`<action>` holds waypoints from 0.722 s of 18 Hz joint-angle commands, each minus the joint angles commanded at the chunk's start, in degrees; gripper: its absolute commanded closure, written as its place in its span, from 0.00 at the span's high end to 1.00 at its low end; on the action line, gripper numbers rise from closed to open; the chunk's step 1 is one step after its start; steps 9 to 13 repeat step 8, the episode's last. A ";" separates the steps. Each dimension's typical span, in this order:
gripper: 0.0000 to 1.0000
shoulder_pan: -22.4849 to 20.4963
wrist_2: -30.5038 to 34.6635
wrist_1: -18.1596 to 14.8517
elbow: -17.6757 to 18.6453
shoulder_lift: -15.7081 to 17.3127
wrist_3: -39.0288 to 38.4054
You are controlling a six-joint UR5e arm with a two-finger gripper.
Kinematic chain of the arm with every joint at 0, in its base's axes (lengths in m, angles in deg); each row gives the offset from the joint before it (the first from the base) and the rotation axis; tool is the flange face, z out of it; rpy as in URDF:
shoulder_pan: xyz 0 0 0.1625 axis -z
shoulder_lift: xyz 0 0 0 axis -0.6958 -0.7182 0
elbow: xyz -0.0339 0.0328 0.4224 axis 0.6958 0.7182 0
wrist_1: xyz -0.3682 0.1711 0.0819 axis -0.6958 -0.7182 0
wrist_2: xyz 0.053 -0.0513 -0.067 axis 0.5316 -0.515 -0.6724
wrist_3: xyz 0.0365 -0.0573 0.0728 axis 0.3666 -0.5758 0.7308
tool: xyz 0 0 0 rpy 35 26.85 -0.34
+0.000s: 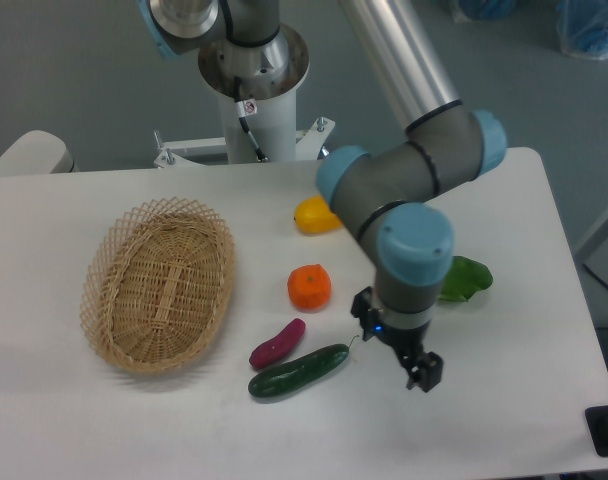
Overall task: Place the cucumber on the table
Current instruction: 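Lift the open gripper away from the cucumber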
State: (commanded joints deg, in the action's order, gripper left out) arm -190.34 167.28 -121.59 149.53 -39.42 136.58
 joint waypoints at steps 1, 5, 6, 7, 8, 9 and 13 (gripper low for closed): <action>1.00 -0.09 0.26 0.26 -0.09 -0.09 0.17; 1.00 0.08 2.10 0.53 -0.09 -0.35 2.29; 1.00 0.09 3.16 0.44 -0.09 -0.35 2.46; 1.00 0.09 3.34 0.53 0.00 -0.44 2.46; 1.00 0.09 3.43 0.61 0.00 -0.44 2.46; 1.00 0.09 3.43 0.61 0.00 -0.44 2.46; 1.00 0.09 3.43 0.61 0.00 -0.44 2.46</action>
